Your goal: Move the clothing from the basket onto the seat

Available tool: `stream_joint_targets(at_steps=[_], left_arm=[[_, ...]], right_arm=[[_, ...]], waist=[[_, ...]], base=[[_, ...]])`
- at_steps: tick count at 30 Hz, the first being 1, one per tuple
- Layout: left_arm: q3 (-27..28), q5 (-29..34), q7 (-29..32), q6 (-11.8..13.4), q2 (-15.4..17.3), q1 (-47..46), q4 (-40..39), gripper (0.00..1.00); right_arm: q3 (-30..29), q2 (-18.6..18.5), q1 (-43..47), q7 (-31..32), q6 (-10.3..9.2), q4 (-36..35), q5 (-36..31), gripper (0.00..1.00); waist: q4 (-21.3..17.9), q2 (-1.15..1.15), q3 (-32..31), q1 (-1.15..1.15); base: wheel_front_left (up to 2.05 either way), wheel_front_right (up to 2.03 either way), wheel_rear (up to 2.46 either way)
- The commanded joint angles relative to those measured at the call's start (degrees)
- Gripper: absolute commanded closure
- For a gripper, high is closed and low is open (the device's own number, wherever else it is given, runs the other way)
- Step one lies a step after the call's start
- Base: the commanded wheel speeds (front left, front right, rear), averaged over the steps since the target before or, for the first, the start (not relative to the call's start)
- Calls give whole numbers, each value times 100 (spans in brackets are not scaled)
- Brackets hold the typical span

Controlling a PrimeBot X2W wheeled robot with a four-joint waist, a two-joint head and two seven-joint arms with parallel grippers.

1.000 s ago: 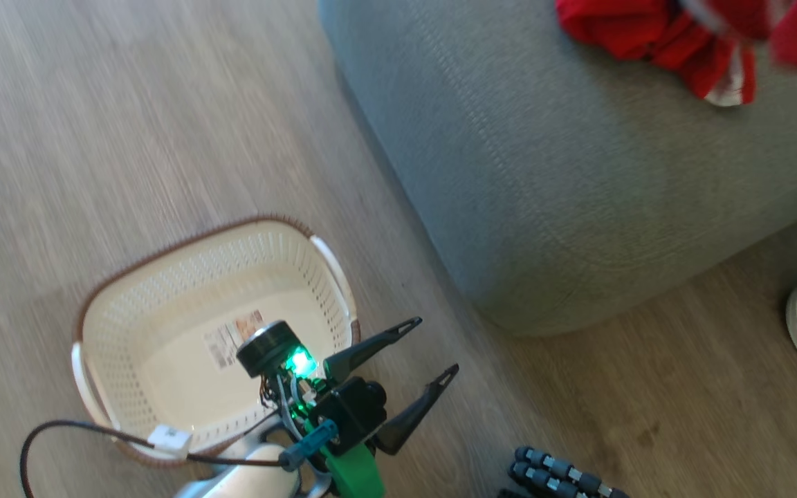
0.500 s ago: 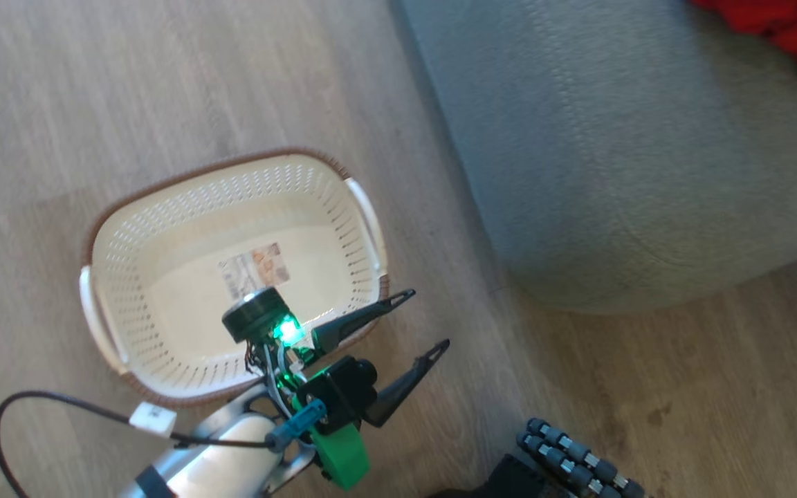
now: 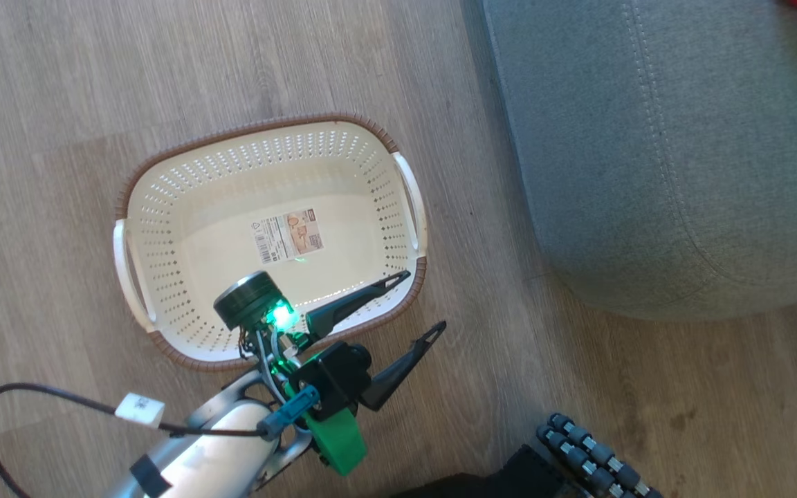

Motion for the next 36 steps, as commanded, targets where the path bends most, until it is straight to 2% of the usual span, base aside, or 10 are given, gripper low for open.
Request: stream_joint_targets(at_steps=[1,6,7,8,9,17,27,31,36], left_arm=[[146,-20,-28,-5,37,-74,-217,0],[184,-16,-28,-6,43,-78,-205,0],[192,-21,-28,-6,39,-82,-191,0],[201,-25,-28,-6,33,-85,-175,0],[213,-30,-28,-6,23,-86,-158,0],[294,-103,-28,-6,-200,-32,-71,0],[477,-104,-28,-5,-622,197,108,0],[731,-151,-28,-3,-844,384,173,0],[1117,-173,-28,54,-1078,618,208,0]], right_arm=[[-30,-158,-150,13,-1,-73,-98,100],[-255,-115,-217,-111,-1,256,-306,100],[-302,-135,-226,-148,-1,280,-329,86],[-328,-150,-228,-187,-1,296,-370,32],[-358,-142,-228,-216,-1,324,-395,0],[-164,-50,-171,-360,-1,495,-469,0],[969,68,326,-412,-1,568,-103,0],[1443,167,616,-414,-1,38,523,0],[2297,155,1359,-415,-1,-1022,1477,0]], waist=[[11,0,23,0],[-1,0,48,0],[-8,0,35,0],[-18,0,12,0],[-31,0,-23,0],[-124,0,-451,0],[-149,0,-1301,0],[-87,0,-1624,0],[72,0,-2017,0]], base=[[0,0,0],[0,0,0],[0,0,0],[0,0,0],[0,0,0],[0,0,0],[0,0,0],[0,0,0],[0,0,0]])
